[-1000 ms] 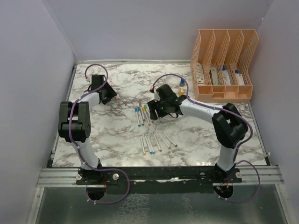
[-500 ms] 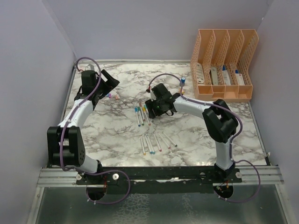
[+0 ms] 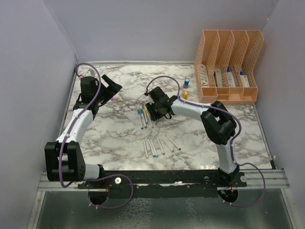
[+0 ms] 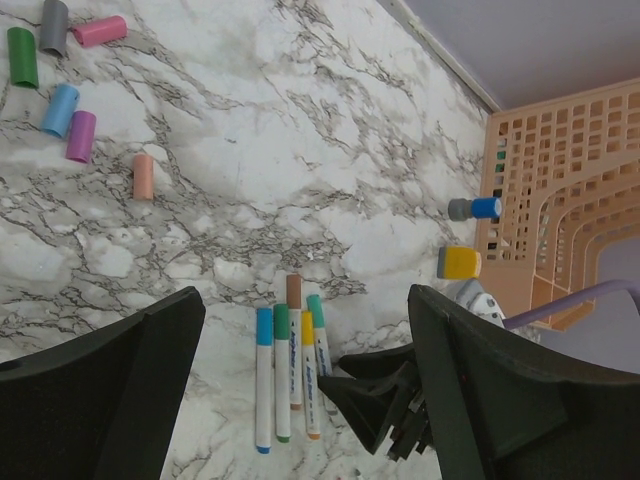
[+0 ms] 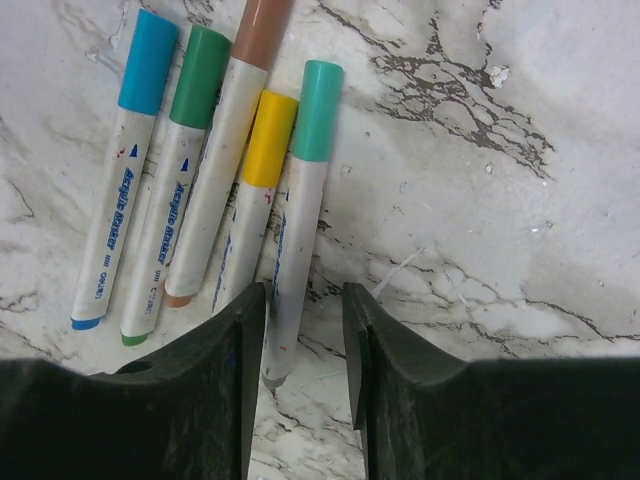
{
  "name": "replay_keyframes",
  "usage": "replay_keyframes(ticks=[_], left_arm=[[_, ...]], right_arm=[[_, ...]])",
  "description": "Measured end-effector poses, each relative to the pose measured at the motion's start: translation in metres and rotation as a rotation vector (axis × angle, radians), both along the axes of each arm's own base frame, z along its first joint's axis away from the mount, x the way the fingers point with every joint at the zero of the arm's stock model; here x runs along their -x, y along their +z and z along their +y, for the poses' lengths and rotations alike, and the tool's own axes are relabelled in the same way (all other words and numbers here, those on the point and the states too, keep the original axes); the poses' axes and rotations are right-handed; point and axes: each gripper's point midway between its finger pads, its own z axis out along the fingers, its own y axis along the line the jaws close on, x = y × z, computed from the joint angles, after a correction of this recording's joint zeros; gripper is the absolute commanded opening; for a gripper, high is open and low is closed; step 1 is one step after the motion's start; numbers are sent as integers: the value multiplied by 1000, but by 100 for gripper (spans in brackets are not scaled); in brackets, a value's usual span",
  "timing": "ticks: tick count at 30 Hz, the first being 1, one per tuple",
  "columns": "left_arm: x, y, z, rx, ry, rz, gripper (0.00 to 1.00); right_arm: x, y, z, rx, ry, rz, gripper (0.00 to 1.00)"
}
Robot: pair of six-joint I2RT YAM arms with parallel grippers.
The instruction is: Open the pen caps
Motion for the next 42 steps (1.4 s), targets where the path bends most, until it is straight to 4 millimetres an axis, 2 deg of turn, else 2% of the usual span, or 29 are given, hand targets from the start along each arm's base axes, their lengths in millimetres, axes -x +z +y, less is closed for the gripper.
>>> replay_keyframes(ticks=[7, 12, 15, 19, 22, 25, 28, 32, 34, 39, 42], left_arm=[[3, 2, -2, 12, -7, 3, 86], [5, 2, -9, 25, -19, 8, 87], [9, 0, -27, 35, -56, 15, 87], [21, -6, -63, 48, -134, 36, 86], [25, -15, -89, 53, -187, 55, 86], [25, -30, -106, 54, -217, 90, 86], [24, -45, -121, 55, -238, 128, 86], [18, -50, -139, 60, -263, 139, 86], [16, -49, -145, 69, -268, 135, 85], [12, -48, -169, 91, -302, 118, 80], [11, -49, -177, 98, -314, 117, 73]], right_arm=[[-5, -2, -3, 49, -38, -24, 20], [-6, -3, -5, 59, -73, -28, 2], [-8, -2, -6, 57, -90, -27, 1], [-9, -1, -7, 40, -103, -39, 1], [-1, 1, -20, 28, -113, -45, 1], [10, 14, -31, 9, -117, -53, 1], [9, 45, -28, -58, -110, -99, 1], [6, 80, -21, -143, -99, -151, 1], [8, 91, -19, -172, -91, -163, 1], [14, 96, -17, -201, -69, -154, 1], [16, 96, -15, -207, -61, -146, 1]])
